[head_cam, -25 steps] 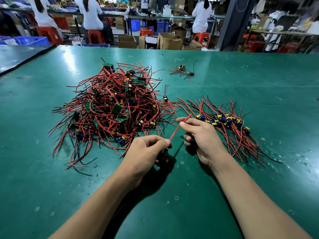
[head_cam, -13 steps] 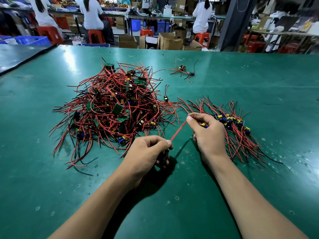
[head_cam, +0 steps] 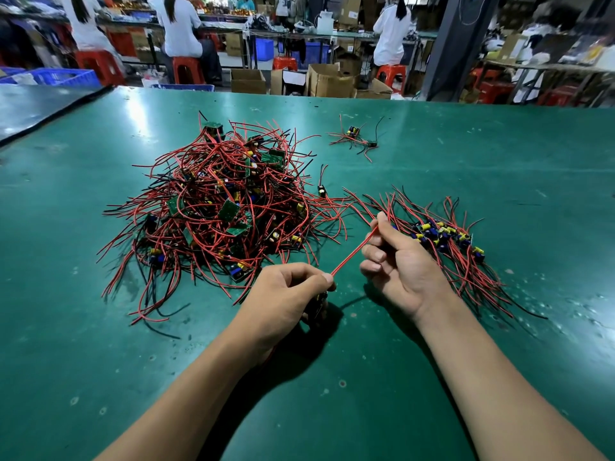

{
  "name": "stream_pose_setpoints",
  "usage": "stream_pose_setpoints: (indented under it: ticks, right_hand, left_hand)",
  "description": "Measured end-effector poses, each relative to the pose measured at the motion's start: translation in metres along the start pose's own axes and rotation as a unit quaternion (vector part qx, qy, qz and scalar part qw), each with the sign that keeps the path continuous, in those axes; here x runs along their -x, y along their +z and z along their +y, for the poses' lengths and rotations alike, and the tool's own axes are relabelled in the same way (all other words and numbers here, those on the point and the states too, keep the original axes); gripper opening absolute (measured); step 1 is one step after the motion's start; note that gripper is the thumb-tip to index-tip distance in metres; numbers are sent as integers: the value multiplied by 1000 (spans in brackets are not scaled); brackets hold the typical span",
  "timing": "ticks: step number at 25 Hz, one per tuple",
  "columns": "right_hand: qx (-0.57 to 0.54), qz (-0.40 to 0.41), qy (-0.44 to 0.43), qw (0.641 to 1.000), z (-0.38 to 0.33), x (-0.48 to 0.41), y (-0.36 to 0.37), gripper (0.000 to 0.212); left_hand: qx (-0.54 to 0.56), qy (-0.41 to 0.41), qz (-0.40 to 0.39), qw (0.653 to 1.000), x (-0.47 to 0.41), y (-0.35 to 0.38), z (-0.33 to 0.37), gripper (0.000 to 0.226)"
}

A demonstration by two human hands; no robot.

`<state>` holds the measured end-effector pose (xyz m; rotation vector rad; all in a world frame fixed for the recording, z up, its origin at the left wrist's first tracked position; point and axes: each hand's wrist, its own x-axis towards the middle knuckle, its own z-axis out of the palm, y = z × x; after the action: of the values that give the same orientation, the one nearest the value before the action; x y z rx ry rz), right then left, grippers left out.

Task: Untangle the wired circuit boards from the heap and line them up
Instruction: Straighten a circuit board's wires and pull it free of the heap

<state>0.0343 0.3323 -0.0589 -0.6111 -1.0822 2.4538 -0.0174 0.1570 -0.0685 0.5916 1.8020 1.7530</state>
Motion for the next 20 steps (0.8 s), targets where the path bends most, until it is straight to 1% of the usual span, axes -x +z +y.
stream_pose_setpoints:
  ticks: [2,4,6,8,9,10,13,14,17,20]
  right_hand:
    - [-31,-41,48,998,-5,3,-1,18]
    - [-48,-62,66,995,-6,4,-2,19]
    - [-51,-49,59,996,-6,4,-1,18]
    - [-21,-15,26,999,-5,3,-1,17]
    - [3,1,10,1000,-4,3,0,20]
    - [28,12,-2,1000,-4,3,-1,28]
    - [84,38,-22,996,0,2,0,63]
    - [98,47,-28,994,0,2,-1,67]
    - [130,62,-45,989,3,1,-1,67]
    - [155,58,-57,985,4,0,-3,60]
  left_hand:
    - [-2,-1,-1,1000,0,0,0,18]
    - [-5,1,0,1000,-1,-1,-1,18]
    - [-8,0,2,1000,-1,-1,-1,18]
    - [-4,-3,9,1000,-1,-1,-2,17]
    - [2,-5,12,1000,-1,0,-2,18]
    - [15,-11,13,1000,-1,1,-2,19]
    - [111,-59,15,992,-2,5,3,36]
    - [142,-76,16,987,-3,5,6,43]
    - [183,-109,0,977,-9,3,10,61]
    - [195,-116,-21,974,-11,-1,10,73]
